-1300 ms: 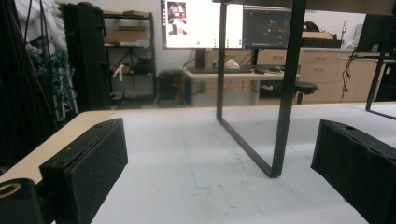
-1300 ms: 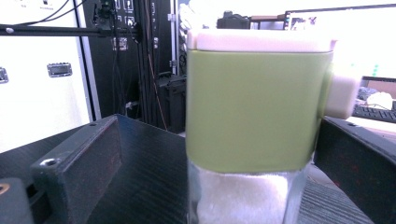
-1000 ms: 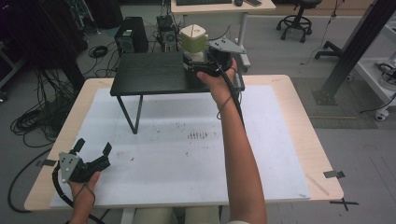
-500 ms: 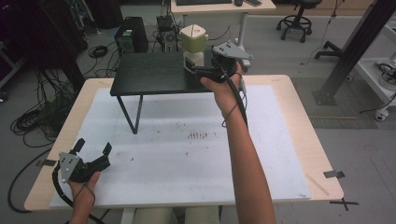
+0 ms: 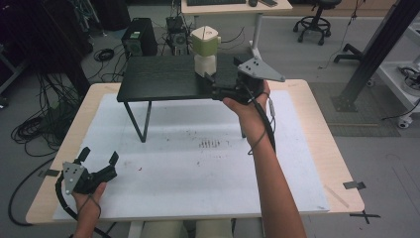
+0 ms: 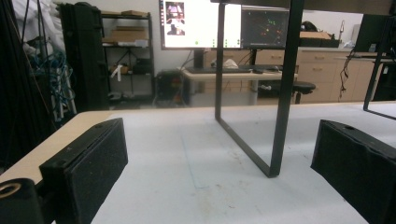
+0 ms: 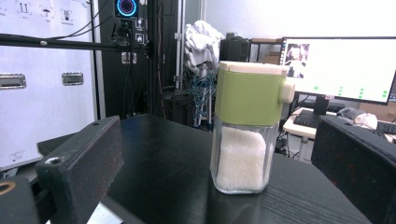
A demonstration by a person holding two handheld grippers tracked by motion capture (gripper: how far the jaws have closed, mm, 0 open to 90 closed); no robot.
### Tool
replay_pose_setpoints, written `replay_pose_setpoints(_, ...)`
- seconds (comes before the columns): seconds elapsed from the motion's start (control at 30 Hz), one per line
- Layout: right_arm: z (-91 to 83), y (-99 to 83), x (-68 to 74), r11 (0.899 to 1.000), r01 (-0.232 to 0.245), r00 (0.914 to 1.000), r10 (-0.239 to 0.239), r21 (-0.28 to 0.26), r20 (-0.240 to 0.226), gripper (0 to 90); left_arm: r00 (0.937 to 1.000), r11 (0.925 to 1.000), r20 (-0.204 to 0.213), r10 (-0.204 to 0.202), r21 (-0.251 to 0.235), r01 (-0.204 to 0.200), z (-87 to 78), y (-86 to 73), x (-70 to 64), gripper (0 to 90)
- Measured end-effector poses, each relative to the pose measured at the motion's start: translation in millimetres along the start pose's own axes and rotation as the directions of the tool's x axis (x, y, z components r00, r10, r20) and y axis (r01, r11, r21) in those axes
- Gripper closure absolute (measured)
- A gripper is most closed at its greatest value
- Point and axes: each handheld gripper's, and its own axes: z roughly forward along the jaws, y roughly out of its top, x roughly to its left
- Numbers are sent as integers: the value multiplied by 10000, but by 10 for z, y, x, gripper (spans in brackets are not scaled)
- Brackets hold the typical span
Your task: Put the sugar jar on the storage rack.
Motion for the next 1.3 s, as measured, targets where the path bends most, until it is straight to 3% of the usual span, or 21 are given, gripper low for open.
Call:
replay_pose_setpoints(0.5,-572,-203,106,9968,756,9966,-747,-262,346,33,10000,10000,27,-2,9,2,0,0,1,37)
replay_pose_setpoints(0.63,-694,-278,120,9968,731,9965,-718,-312,420,33,10000,10000,26,2,7,-2,0,0,1,37)
replay_pose_setpoints(0.97,-977,-575,146,9970,708,9939,-678,-320,874,32,10000,10000,31,-2,2,2,0,0,0,37)
replay_pose_setpoints(1.2,-1102,-815,157,9949,1005,9878,-983,-117,1204,33,10000,10000,34,-6,-3,6,0,-1,0,37)
replay_pose_setpoints(1.3,-1138,-924,150,9964,848,9882,-833,-66,1286,32,10000,10000,33,-7,-5,7,1,-1,0,37)
